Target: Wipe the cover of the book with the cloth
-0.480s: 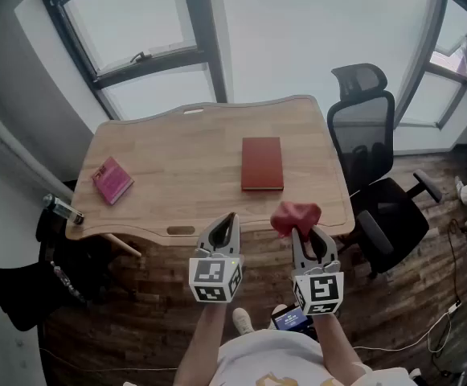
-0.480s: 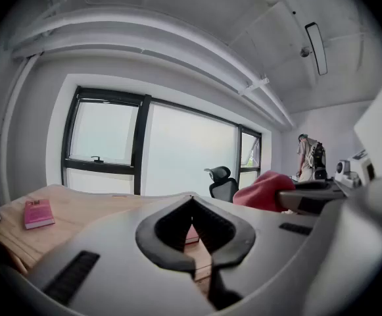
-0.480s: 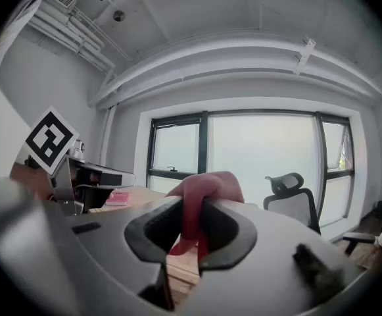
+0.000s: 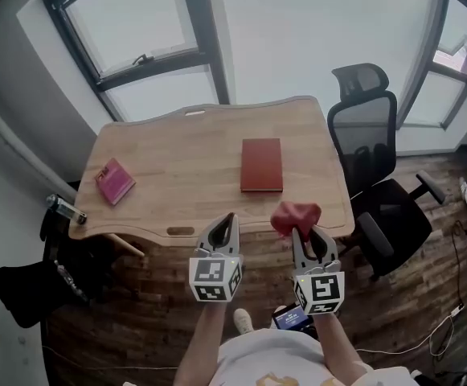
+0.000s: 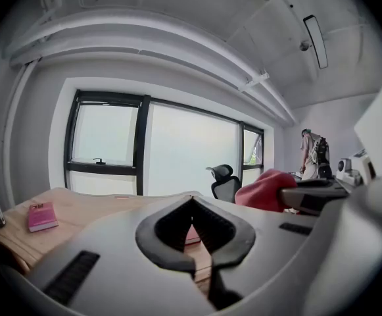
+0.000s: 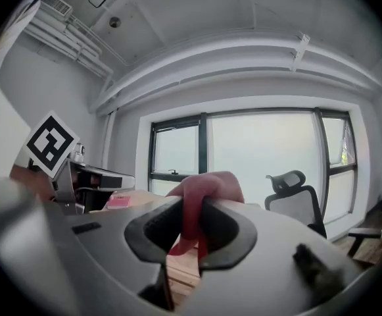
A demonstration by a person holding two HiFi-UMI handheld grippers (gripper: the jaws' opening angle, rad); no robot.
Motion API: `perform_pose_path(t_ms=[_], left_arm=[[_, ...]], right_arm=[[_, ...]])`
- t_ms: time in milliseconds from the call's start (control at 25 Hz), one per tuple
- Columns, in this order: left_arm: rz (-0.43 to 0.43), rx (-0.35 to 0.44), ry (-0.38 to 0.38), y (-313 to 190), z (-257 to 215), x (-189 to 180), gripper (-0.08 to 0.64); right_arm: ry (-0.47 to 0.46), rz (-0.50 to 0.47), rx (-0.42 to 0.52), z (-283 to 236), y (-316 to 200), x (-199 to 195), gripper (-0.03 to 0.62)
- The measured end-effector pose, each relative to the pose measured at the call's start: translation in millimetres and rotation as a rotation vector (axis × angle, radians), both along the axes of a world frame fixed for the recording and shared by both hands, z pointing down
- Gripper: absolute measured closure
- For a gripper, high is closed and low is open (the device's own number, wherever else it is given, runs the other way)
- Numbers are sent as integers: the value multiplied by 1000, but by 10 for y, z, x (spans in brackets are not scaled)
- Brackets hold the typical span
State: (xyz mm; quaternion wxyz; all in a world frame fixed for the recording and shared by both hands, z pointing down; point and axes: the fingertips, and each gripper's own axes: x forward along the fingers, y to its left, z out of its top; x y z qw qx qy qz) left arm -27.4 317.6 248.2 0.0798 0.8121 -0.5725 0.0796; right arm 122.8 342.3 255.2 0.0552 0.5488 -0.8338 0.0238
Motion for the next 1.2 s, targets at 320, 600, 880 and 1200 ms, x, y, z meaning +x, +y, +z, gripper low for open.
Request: perform_pose_path(t_ms=[320,600,880,1200], left_arm=[[-26,23,-18,-61,-93,207,548],[-58,4,-20,-149,54,253,548],[-108,38,-109,-574,169,107,548],[-7,-8,-31,-1597,293,-15,548]], right_arm=[[-20,-35,5,-17,-65,227,517],[-33,-53,-17,118,-158,348,517],[-21,-31,-53,298,-579,355,517],[-12,-1,-75,383,-1575,127,517]])
